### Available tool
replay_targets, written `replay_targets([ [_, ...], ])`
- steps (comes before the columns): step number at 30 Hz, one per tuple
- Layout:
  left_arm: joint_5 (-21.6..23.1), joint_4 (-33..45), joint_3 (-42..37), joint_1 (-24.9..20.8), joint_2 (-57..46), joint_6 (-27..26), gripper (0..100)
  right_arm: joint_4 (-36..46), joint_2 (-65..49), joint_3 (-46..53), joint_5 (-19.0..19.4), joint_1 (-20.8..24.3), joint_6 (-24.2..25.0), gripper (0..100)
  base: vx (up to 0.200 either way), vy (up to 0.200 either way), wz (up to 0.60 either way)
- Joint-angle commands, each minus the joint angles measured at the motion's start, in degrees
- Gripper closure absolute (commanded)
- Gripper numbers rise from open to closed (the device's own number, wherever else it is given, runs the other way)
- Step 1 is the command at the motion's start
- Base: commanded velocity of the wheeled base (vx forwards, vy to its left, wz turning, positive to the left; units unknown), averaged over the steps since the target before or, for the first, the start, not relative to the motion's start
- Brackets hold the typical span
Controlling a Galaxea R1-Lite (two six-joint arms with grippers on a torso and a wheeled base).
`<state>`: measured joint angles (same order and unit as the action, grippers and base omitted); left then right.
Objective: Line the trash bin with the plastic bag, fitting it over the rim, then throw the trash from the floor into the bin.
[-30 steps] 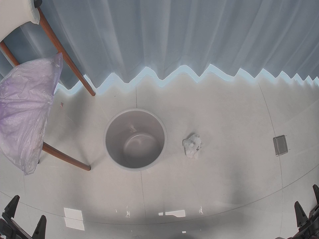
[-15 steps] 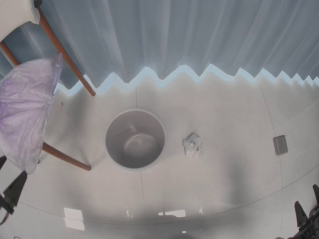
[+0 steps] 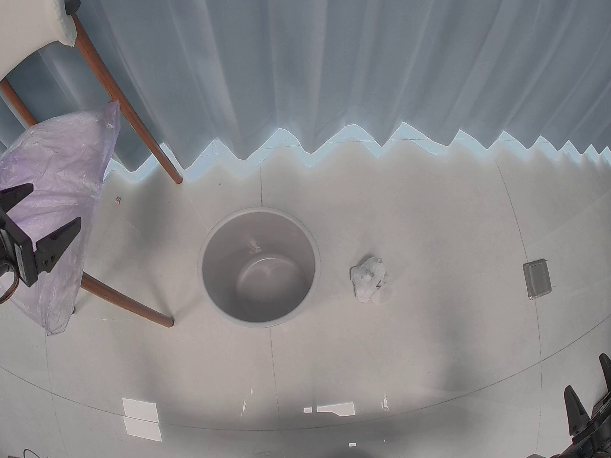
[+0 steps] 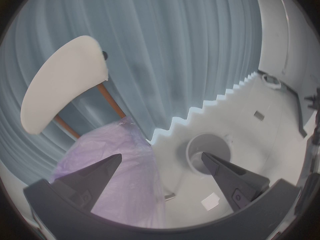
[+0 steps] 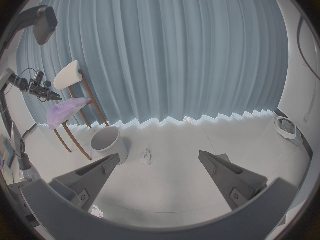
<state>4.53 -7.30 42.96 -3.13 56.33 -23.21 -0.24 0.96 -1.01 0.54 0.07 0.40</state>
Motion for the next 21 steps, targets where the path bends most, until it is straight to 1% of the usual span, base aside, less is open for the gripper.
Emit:
replay_targets([
  [1,-4.36,-0.52,1.69,-1.61,6.86,-4.30,0,-0.02,-0.96,1.01,0.08,0.01,-0.05,0,0.000,0.000,0.00],
  [2,-5.41,-0.61,1.69,-2.14,8.00,-4.39,0,-0.02,-0.96,1.01,0.08,0.01,-0.14,0,0.000,0.000,0.00],
  [7,-10.16,-1.66,1.43,-1.96,11.17,-5.44,0,-0.02,-0.96,1.01,0.08,0.01,-0.14,0,0.000,0.000,0.00],
  [8,-10.51,-1.93,1.34,-1.96,11.43,-5.53,0,-0.02,-0.96,1.01,0.08,0.01,-0.14,0,0.000,0.000,0.00],
  [10,-13.94,-3.86,1.34,-2.23,13.28,-5.62,0,0.07,-0.96,1.01,0.08,0.01,-0.05,0,0.000,0.000,0.00],
  [12,-16.49,-4.21,1.25,-2.23,14.77,-5.62,0,0.07,-0.96,1.01,0.08,0.01,-0.14,0,0.000,0.000,0.00],
  [14,-17.72,-4.39,1.07,-2.23,16.18,-5.62,0,0.07,-0.96,1.01,0.08,0.01,-0.05,0,0.000,0.000,0.00],
  [18,-18.69,-5.27,1.60,-1.61,17.67,-5.71,0,-0.02,-0.96,1.01,0.08,0.01,0.04,0,0.000,0.000,0.00],
  [21,-20.44,-7.55,1.95,-1.53,20.31,-5.62,0,0.07,-0.96,1.01,-0.01,0.01,0.13,0,0.000,0.000,0.00],
])
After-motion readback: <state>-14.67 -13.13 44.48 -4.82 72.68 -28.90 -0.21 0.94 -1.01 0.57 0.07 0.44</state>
